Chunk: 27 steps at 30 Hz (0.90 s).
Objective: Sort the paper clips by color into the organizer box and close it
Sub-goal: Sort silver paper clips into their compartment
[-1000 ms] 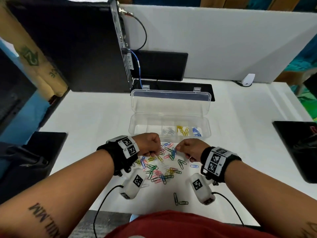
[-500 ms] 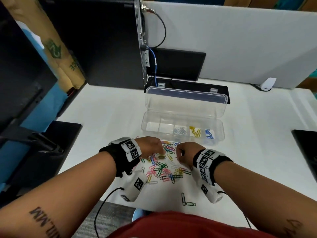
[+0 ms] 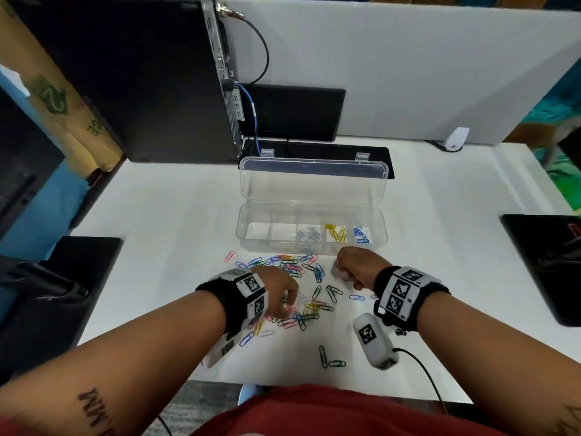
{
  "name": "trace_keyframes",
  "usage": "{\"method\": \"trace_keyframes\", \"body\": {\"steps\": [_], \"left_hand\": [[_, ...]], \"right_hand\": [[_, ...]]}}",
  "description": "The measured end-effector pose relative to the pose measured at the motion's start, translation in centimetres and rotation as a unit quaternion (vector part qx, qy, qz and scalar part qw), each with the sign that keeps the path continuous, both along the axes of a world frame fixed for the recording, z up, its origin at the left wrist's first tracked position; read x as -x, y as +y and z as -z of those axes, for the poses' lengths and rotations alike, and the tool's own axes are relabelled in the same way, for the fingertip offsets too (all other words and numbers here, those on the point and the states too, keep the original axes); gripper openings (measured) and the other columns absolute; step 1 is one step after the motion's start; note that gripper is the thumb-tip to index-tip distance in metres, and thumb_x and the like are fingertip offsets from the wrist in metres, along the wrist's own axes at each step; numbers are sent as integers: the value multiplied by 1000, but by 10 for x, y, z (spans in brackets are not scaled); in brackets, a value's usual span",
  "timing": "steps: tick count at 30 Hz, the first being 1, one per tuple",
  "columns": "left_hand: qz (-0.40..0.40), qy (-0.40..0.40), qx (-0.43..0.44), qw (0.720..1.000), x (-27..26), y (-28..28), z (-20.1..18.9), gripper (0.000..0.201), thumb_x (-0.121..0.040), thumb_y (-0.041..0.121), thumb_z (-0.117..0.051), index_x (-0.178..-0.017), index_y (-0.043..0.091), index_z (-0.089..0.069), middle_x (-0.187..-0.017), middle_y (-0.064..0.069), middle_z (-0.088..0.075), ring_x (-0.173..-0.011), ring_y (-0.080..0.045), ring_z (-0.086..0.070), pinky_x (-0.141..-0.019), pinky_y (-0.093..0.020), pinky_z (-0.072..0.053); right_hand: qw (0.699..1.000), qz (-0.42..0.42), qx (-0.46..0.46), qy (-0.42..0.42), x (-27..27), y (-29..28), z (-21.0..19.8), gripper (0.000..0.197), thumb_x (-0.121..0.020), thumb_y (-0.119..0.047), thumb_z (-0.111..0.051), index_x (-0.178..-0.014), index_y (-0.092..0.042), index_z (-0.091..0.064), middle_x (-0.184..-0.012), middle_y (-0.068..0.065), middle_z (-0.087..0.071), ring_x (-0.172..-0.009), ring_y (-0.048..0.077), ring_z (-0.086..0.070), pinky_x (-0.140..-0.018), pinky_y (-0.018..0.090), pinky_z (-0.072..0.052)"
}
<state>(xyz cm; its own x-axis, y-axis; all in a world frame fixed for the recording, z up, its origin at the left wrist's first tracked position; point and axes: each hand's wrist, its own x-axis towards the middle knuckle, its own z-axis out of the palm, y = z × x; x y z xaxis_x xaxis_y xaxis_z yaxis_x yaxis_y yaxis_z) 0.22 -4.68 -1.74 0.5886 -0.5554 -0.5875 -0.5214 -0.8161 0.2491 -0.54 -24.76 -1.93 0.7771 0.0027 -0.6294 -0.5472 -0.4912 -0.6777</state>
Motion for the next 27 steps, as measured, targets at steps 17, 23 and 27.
{"method": "trace_keyframes", "body": {"steps": [17, 23, 27], "left_hand": [[-15, 14, 10, 1000, -1, 2, 16, 11, -80, 26, -64, -74, 29, -56, -81, 9, -66, -76, -8, -58, -71, -20, -46], [-56, 19, 57, 997, -1, 9, 12, 6, -79, 22, -63, -82, 26, -64, -87, 12, -62, -86, -11, -61, -83, -23, -50], [-56, -7, 51, 997, -4, 9, 10, 10, -81, 22, -62, -90, 24, -65, -94, 7, -63, -87, -9, -56, -74, -17, -38]], "right_hand": [[997, -71, 17, 41, 29, 1, 9, 23, -85, -8, -43, -63, -13, -48, -63, 5, -53, -54, 16, -49, -48, 22, -40], [997, -61, -12, 44, 30, 8, 12, 23, -87, -5, -45, -66, -11, -47, -71, 9, -58, -60, 20, -55, -53, 25, -47], [997, -64, -22, 47, 29, 10, 14, 23, -88, -6, -47, -66, -12, -46, -77, 15, -61, -63, 23, -57, -56, 29, -49]]}}
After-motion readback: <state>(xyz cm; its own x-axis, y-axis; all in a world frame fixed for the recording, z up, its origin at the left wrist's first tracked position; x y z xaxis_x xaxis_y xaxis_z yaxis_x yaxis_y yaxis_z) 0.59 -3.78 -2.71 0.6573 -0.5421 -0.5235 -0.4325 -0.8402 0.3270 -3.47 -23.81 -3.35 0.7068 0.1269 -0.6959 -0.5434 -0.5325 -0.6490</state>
